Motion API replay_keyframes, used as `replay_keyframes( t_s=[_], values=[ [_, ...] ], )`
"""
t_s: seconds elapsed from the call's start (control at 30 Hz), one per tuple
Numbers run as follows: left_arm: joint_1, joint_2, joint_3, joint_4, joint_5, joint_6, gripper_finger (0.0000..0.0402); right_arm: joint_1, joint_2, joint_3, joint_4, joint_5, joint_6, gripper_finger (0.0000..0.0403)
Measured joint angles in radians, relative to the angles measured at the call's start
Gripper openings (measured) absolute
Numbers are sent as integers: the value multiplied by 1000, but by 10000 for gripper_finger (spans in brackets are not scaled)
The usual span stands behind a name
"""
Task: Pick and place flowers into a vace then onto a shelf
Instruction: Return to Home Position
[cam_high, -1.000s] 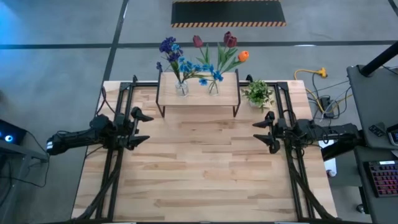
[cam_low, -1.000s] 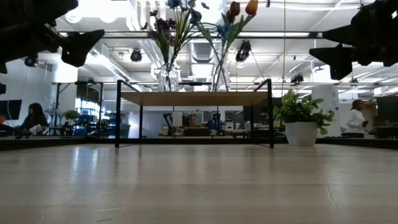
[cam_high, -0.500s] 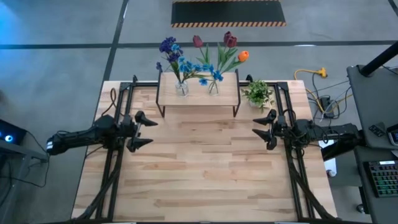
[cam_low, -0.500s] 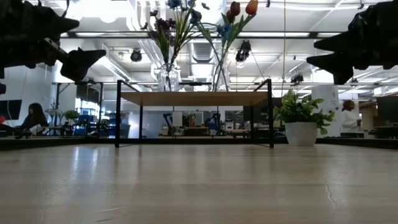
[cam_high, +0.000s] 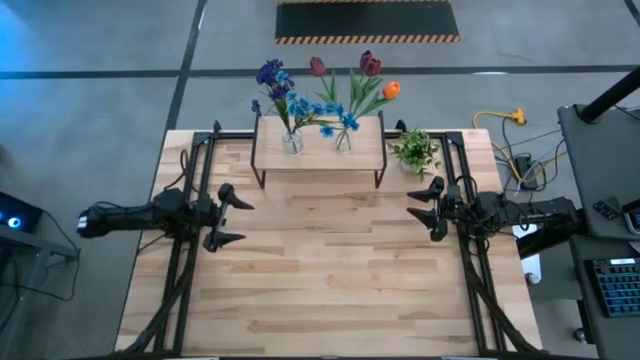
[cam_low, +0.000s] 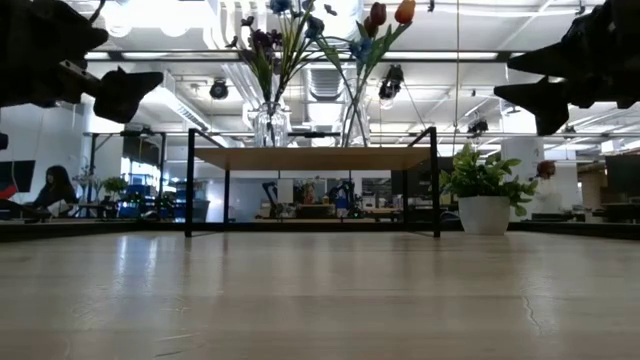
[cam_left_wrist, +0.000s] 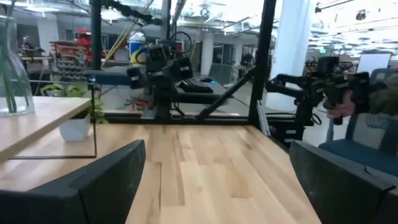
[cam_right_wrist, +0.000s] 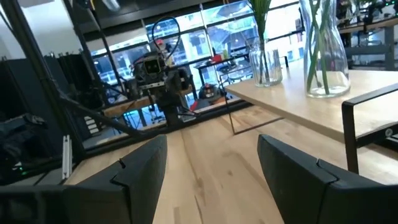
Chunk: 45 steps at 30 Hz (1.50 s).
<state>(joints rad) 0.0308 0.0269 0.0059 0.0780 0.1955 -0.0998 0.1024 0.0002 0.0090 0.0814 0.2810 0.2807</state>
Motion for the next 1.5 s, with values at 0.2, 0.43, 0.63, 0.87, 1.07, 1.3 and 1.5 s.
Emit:
replay_keyframes(
  t_s=[0.2,0.43,0.63,0.87,1.07,1.3,1.5],
  values=[
    [-42,15,0,-38,-48,-36,382,0,0,0,-11,34,1,242],
    [-42,72,0,-32,-47,-51,382,0,14,0,-29,37,-2,242],
    [-42,107,0,-29,-47,-51,382,0,33,0,-29,36,-3,242],
    [-42,138,0,-27,-47,-51,382,0,36,0,-29,36,-3,242],
    [-42,161,0,-28,-46,-50,382,0,36,0,-29,36,-3,242],
    [-42,181,0,-27,-46,-50,382,0,36,0,-29,35,-3,242],
    [-42,196,0,-27,-46,-50,382,0,36,0,-28,34,-3,242]
  ],
)
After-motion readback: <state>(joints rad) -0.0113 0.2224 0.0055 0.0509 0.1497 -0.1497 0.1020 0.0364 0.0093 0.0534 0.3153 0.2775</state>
